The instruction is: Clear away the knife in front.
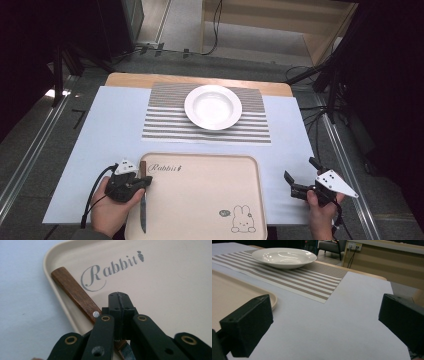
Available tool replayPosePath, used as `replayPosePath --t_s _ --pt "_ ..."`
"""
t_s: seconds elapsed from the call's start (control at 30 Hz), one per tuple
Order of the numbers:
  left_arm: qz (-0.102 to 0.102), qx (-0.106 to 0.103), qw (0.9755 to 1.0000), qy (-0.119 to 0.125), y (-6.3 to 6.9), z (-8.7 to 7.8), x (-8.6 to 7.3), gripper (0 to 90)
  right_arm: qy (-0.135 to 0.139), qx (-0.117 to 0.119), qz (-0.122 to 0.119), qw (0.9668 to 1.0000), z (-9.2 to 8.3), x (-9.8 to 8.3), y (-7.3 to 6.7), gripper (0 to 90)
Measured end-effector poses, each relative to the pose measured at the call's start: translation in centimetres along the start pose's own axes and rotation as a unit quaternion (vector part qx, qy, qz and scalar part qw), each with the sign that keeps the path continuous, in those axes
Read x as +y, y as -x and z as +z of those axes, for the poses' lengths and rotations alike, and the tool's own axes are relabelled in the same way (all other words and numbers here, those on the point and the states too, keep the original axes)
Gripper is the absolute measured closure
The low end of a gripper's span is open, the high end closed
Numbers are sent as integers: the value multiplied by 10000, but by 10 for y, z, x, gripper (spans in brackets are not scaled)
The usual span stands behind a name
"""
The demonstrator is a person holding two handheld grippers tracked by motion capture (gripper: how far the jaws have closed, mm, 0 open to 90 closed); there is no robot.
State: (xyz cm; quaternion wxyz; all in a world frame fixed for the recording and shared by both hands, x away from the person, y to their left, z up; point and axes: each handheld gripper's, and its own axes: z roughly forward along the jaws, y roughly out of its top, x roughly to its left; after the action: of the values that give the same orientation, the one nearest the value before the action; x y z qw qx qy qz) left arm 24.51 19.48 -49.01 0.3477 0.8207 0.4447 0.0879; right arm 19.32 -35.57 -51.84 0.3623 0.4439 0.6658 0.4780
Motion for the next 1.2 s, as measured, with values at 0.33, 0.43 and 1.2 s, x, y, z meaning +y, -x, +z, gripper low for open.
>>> replayPosePath --t_s 0.33,0.43,1.2 --pt "47 -102 9993 358 -9 -10 -3 894 -7 -7 1 10000 0 0 0 0" --pt "109 -262 9969 740 -8 -14 -4 831 -3 0 5 10000 0 0 0 0" --pt "166 -289 9741 2235 -21 -49 -10 0 -15 -31 31 10000 0 0 0 0"
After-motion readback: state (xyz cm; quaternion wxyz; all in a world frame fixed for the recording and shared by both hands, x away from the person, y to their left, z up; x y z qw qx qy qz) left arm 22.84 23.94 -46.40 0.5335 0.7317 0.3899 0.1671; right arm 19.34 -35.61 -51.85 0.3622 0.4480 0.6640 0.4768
